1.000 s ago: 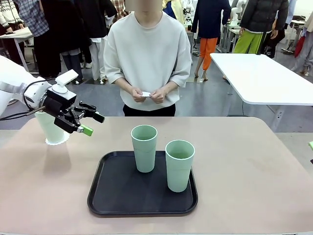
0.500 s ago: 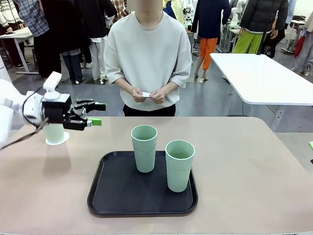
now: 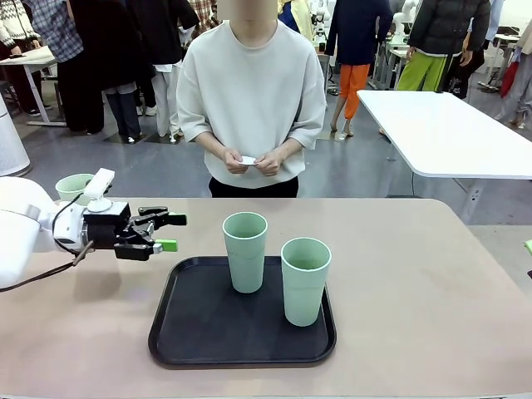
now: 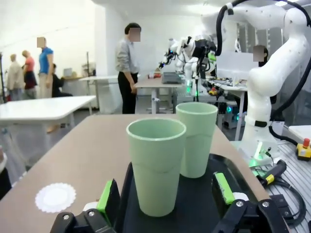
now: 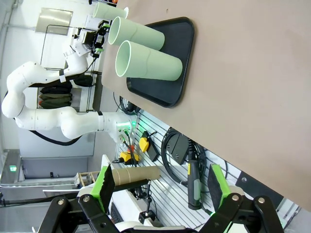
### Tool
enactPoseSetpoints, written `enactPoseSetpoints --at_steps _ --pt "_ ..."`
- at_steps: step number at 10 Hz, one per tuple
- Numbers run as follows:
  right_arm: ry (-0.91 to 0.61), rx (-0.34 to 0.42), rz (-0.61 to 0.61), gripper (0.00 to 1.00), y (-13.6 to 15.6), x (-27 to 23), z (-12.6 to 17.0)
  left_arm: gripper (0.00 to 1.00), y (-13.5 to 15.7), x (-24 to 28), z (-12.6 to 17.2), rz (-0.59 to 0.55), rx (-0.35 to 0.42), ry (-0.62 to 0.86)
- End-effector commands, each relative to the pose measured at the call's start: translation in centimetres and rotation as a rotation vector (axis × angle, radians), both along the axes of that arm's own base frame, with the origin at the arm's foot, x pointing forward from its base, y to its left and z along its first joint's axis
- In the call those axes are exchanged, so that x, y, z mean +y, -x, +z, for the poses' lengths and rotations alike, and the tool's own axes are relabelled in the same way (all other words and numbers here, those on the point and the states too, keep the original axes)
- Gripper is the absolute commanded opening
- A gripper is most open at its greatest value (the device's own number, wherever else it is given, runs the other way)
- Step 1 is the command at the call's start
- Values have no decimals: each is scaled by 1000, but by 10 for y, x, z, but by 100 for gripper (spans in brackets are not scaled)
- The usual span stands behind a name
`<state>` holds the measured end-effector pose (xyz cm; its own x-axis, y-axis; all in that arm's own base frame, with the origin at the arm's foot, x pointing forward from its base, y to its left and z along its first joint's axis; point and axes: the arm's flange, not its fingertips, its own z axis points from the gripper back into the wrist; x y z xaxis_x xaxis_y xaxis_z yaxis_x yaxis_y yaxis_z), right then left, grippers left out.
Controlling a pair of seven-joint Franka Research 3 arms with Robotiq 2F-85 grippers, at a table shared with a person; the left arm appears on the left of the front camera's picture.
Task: Place coasters on the table and set cups on them.
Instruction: Take one Reusable plastic cup from the Flat Tray and place it on a coaster set by the human.
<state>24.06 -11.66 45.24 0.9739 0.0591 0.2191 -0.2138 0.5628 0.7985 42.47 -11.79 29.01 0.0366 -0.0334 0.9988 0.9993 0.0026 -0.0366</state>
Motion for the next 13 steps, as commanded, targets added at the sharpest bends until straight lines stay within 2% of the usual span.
enactPoseSetpoints --at_steps 1,6,8,11,12,13 --pt "-21 -15 5 100 -1 1 -2 100 -8 -16 0 -18 -31 -62" --pt "-21 -15 5 100 -1 1 -2 100 -2 -63 -23 -31 -60 -146" --pt "-21 -15 5 100 -1 1 -2 100 -4 -70 -32 -29 -72 -88" --pt "-21 -15 5 100 -1 1 -2 100 -5 -67 -34 36 -100 -50" --pt "-21 -15 5 100 -1 1 -2 100 -5 -68 -28 -21 -35 -91" --pt "-21 -15 5 100 -1 1 -2 100 -5 -68 -28 -21 -35 -91"
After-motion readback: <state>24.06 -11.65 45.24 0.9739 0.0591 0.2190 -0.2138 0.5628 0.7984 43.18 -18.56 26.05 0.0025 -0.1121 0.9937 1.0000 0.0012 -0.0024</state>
